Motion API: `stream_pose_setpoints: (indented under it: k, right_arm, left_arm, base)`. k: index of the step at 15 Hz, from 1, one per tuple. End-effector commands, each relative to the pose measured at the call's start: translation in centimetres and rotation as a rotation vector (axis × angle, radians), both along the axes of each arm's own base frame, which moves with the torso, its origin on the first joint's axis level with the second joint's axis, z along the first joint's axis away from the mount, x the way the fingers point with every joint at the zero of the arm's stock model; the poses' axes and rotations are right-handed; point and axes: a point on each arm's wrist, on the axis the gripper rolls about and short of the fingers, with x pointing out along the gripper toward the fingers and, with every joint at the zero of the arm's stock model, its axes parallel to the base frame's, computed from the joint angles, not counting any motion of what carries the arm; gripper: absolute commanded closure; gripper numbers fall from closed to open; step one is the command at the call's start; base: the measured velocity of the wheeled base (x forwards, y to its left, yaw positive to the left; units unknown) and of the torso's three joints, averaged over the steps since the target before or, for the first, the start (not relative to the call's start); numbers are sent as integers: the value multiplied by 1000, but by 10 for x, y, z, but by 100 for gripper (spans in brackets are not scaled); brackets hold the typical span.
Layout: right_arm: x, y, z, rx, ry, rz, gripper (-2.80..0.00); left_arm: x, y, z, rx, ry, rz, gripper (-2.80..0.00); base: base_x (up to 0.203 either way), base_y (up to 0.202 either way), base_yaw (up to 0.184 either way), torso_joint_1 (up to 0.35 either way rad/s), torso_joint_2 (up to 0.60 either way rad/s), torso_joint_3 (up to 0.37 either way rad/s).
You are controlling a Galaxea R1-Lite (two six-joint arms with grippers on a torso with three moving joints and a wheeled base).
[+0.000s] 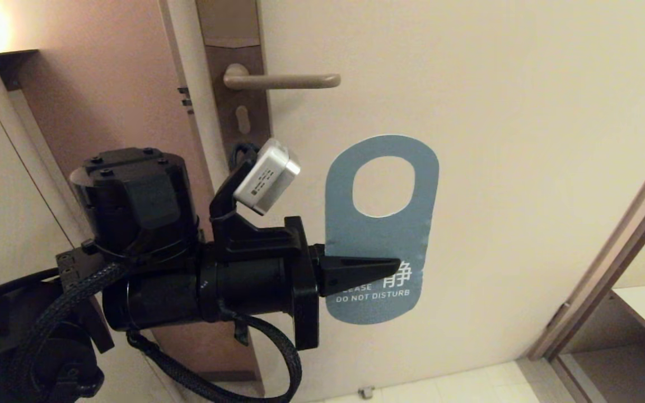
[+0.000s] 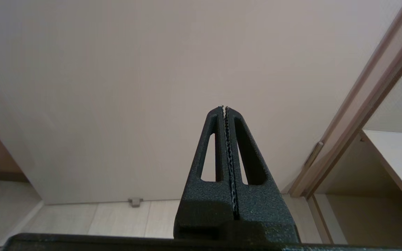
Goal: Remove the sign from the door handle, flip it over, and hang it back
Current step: Hand it to the other hand
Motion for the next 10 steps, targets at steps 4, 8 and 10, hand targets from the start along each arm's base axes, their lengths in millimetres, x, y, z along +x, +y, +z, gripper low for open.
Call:
stream_pose_setpoints:
  k: [4, 8, 10]
  right_arm:
    - [-9, 2, 33, 8, 44, 73, 0]
    - [25, 2, 76, 28, 184, 122, 0]
    - [56, 6, 97, 42, 228, 224, 0]
  left_arm:
    - [6, 3, 2, -15, -13, 18, 0]
    - [13, 7, 11, -38, -35, -55, 0]
    - [20, 2, 15, -49, -48, -69, 0]
  base:
    - [0, 0, 0, 0, 0, 0]
    - [0, 0, 0, 0, 0, 0]
    - [0, 0, 0, 0, 0, 0]
